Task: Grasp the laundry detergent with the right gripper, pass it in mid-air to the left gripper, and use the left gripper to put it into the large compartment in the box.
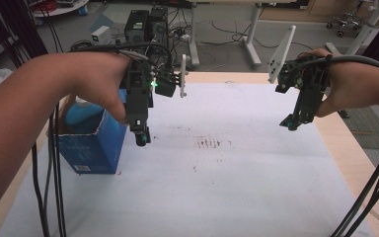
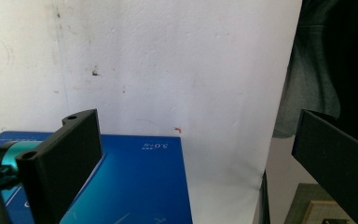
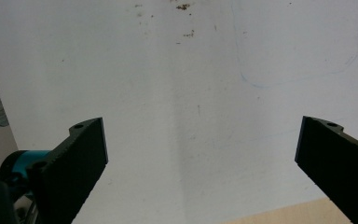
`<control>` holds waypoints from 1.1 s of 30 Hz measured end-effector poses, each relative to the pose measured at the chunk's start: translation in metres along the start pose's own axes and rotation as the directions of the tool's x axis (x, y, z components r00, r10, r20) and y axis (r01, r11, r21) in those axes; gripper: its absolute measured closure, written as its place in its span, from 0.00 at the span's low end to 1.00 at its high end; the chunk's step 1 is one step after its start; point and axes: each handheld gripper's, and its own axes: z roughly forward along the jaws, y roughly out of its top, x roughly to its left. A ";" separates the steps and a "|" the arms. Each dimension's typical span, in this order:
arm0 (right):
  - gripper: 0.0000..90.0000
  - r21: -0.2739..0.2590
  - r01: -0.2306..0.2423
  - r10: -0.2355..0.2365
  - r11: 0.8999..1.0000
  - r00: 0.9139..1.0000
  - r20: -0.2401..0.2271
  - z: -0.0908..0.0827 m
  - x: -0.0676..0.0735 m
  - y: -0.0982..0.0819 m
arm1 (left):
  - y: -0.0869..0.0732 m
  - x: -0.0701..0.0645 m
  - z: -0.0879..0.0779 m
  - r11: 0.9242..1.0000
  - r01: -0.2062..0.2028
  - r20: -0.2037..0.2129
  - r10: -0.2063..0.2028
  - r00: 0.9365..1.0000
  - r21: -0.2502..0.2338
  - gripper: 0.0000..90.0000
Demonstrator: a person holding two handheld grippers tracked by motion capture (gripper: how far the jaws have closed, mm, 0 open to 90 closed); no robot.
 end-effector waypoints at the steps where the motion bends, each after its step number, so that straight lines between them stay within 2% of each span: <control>1: 0.01 0.000 0.004 -0.004 1.000 1.000 -0.002 0.000 -0.002 -0.001 | 0.000 0.000 0.000 1.000 0.001 0.001 -0.001 1.000 0.000 0.02; 9: 0.01 0.011 -0.008 0.008 1.000 1.000 0.001 -0.002 -0.010 -0.004 | 0.002 0.005 0.001 1.000 0.004 0.004 -0.004 1.000 0.001 0.02; 14: 0.01 0.014 0.000 0.000 1.000 1.000 0.002 -0.002 -0.015 -0.005 | 0.004 0.008 0.002 1.000 0.002 0.006 -0.002 1.000 0.005 0.02; 20: 0.01 0.029 -0.011 0.011 1.000 1.000 0.003 -0.001 -0.017 -0.008 | 0.006 0.010 0.003 1.000 -0.005 0.012 0.005 1.000 0.008 0.02; 26: 0.01 0.019 -0.017 0.017 1.000 1.000 0.007 -0.005 -0.020 -0.013 | 0.007 0.011 0.002 1.000 0.005 0.005 -0.005 1.000 0.000 0.02; 33: 0.02 0.020 -0.019 0.019 1.000 1.000 0.009 -0.005 -0.020 -0.015 | 0.009 0.011 0.001 1.000 -0.003 0.002 0.003 1.000 0.004 0.02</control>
